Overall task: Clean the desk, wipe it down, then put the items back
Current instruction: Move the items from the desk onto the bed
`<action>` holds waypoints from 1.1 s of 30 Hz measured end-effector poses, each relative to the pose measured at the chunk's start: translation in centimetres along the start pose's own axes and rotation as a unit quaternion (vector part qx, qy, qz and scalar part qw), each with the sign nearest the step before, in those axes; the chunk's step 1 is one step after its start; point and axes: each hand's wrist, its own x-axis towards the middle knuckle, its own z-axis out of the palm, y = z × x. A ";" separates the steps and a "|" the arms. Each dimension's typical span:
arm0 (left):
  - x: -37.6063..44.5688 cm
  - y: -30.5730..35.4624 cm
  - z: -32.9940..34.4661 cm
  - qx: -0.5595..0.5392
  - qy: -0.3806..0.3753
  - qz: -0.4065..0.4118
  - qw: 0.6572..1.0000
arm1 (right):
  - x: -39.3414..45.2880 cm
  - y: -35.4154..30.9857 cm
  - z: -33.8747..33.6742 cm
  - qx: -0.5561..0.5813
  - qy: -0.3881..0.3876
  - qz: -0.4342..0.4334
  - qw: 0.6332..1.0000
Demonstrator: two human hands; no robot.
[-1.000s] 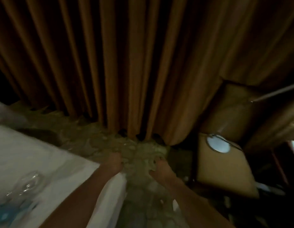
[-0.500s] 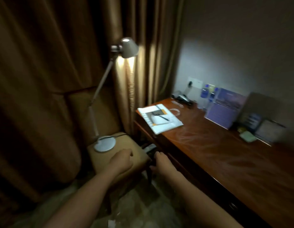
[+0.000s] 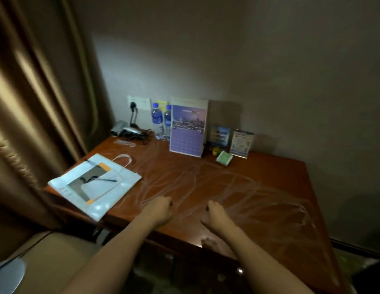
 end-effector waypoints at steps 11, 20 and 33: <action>22.5 5.7 -3.6 -0.052 -0.058 0.026 0.997 | 12.6 10.4 -7.6 0.082 0.038 0.159 0.983; 36.9 13.1 -2.3 -0.120 -0.069 -0.027 0.990 | 27.0 16.2 -15.6 0.099 0.043 0.141 0.984; 50.1 12.0 -0.2 -0.084 -0.047 -0.005 0.995 | 42.4 14.6 -13.9 0.027 -0.046 0.063 0.997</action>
